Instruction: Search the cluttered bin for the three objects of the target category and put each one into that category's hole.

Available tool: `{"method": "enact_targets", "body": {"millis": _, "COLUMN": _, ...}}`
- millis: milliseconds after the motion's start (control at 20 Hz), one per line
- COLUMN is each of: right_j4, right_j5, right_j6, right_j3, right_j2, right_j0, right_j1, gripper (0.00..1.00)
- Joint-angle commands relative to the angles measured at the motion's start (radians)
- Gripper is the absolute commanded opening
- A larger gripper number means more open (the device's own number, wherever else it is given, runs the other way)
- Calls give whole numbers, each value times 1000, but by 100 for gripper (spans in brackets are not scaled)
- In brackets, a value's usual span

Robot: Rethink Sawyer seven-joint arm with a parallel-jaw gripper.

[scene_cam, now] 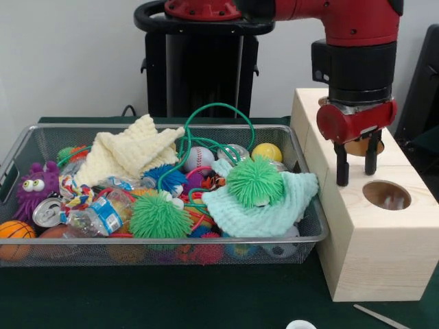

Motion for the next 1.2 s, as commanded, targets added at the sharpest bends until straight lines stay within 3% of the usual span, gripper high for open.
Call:
{"method": "enact_targets", "body": {"millis": 50, "right_j4": 112, "right_j5": 155, "right_j6": 365, "right_j3": 10, "right_j2": -144, "right_j0": 53, "right_j1": 52, "gripper": 100}}
{"method": "enact_targets", "body": {"millis": 650, "right_j4": 134, "right_j5": 205, "right_j6": 345, "right_j3": -23, "right_j2": -141, "right_j0": 54, "right_j1": 33, "gripper": 100}}
{"method": "enact_targets", "body": {"millis": 850, "right_j4": 136, "right_j5": 249, "right_j6": 272, "right_j3": -46, "right_j2": -110, "right_j0": 14, "right_j1": 3, "gripper": 100}}
{"method": "enact_targets", "body": {"millis": 1200, "right_j4": 83, "right_j5": 411, "right_j6": 101, "right_j3": -157, "right_j2": -64, "right_j0": -63, "right_j1": -9, "gripper": 100}}
